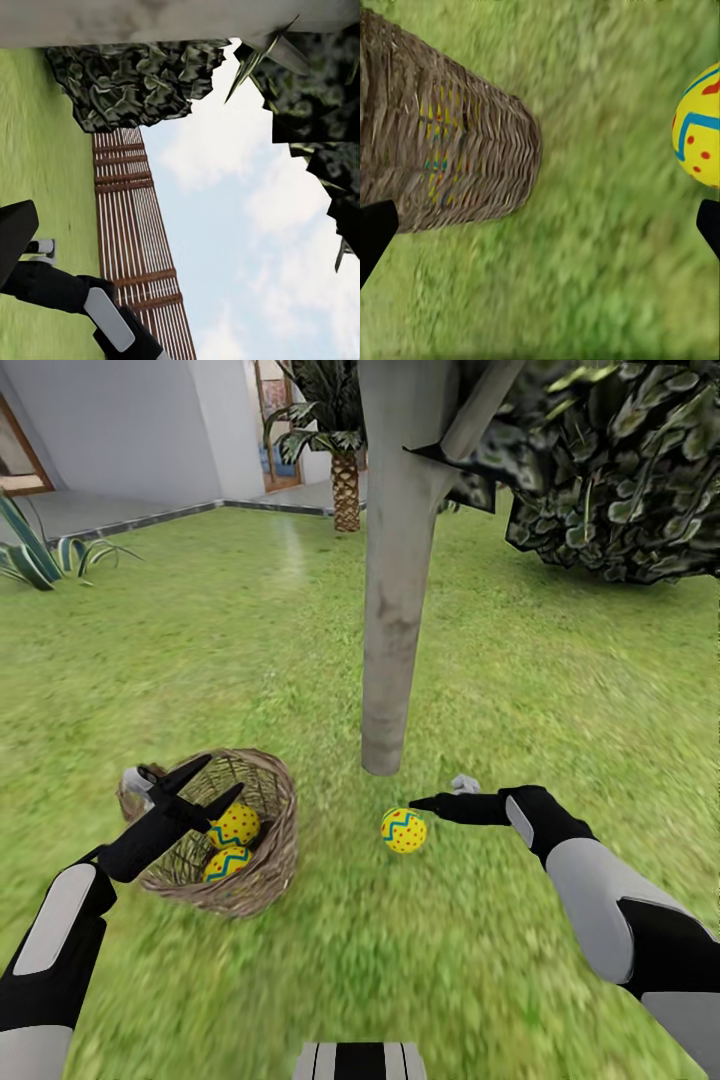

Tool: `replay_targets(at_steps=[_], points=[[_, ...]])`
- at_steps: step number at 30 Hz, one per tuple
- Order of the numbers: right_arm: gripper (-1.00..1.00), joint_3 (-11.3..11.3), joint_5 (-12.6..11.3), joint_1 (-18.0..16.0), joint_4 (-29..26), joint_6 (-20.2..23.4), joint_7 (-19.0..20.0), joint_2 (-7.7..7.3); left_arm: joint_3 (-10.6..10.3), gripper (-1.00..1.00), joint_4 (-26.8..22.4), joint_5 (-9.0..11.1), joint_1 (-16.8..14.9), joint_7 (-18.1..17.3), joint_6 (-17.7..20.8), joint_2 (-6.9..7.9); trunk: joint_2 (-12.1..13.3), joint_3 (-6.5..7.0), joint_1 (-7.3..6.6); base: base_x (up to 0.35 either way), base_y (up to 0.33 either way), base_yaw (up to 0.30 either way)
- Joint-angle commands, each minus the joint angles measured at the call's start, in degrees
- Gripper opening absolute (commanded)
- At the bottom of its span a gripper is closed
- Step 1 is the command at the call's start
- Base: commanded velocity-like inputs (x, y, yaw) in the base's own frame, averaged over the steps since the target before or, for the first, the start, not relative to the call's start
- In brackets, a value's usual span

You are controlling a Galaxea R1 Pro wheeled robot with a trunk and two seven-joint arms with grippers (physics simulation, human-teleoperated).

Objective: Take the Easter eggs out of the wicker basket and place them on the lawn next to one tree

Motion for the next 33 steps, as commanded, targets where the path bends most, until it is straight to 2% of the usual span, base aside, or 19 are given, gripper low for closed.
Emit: replay_targets(at_steps=[1,8,14,23,31,33], points=[[1.0,-0.48,0.63,-0.02,-0.06,0.31,0.37,0.04,0.05,1.0,0.03,-0.24,-0.03,-0.27,0.26,0.0,0.0,0.19,-0.04,-0.056,0.0,0.0],[1.0,-0.56,0.57,-0.02,-0.06,0.31,0.71,-0.45,0.04,1.0,0.03,-0.24,-0.03,-0.27,0.26,0.0,0.09,1.74,-0.22,-0.01,0.0,0.0],[1.0,-0.59,0.55,0.04,-0.06,0.31,4.72,-0.68,0.01,1.0,0.03,-0.24,-0.03,-0.27,0.2,-0.06,0.17,3.07,-0.38,0.0,0.0,0.0],[1.0,-0.67,0.54,0.15,-0.06,0.31,17.54,-2.35,-0.05,1.0,0.05,-0.24,-0.03,-0.28,0.18,-0.09,0.29,5.06,-0.61,0.0,0.0,0.0],[1.0,-0.67,0.33,0.15,-0.06,0.31,18.62,-2.4,-0.05,1.0,0.05,-0.24,-0.03,-0.28,0.18,-0.09,0.4,6.83,-0.81,0.0,0.0,0.0],[1.0,-0.62,-1.19,0.18,-0.06,0.31,18.64,-2.35,-0.05,1.0,0.05,-0.24,-0.03,-0.27,0.18,-0.09,0.43,7.28,-0.87,0.0,0.0,0.0]])
